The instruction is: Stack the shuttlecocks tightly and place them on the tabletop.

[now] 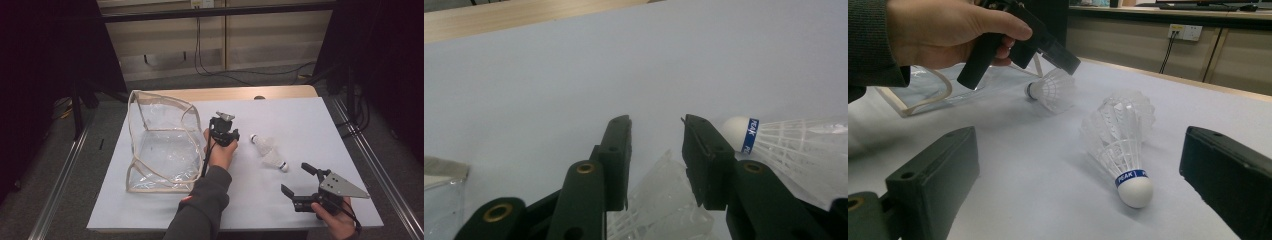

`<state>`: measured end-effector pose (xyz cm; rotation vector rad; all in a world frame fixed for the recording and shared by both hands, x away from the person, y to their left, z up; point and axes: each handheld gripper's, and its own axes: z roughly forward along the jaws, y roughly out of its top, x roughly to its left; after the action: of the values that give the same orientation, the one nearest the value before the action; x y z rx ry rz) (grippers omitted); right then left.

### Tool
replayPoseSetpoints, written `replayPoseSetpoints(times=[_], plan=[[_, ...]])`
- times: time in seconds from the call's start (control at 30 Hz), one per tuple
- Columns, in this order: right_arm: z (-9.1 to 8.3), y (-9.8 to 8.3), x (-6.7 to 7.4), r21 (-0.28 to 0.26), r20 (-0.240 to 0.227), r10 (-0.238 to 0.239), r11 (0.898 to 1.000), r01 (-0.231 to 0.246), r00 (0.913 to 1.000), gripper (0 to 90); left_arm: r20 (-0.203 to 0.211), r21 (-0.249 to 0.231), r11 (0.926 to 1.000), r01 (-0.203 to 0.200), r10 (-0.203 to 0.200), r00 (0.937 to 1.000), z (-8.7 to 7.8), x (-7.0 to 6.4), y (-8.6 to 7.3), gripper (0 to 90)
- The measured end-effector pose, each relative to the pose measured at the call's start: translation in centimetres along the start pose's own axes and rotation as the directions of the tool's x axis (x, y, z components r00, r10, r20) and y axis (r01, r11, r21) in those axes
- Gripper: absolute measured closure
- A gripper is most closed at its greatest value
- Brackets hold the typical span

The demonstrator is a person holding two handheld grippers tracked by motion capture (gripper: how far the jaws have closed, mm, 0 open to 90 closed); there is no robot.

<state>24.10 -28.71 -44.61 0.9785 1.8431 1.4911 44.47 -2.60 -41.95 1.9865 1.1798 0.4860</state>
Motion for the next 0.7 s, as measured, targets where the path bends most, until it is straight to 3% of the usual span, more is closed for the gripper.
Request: replayPoseSetpoints(times=[0.23,0.7], plan=[[0.00,-0.01,-0.02,0.000,-0.001,0.000,1.000,0.000,1.0000,1.8,-0.016,0.006,1.0000,0.000,0.000,0.9999,-0.05,0.17,0.01,67.7],[0.04,-0.01,0.01,0.001,0.000,0.000,1.000,0.000,1.0000,1.8,0.015,0.001,1.0000,-0.002,0.002,0.9999,-0.04,-0.01,0.02,63.0]])
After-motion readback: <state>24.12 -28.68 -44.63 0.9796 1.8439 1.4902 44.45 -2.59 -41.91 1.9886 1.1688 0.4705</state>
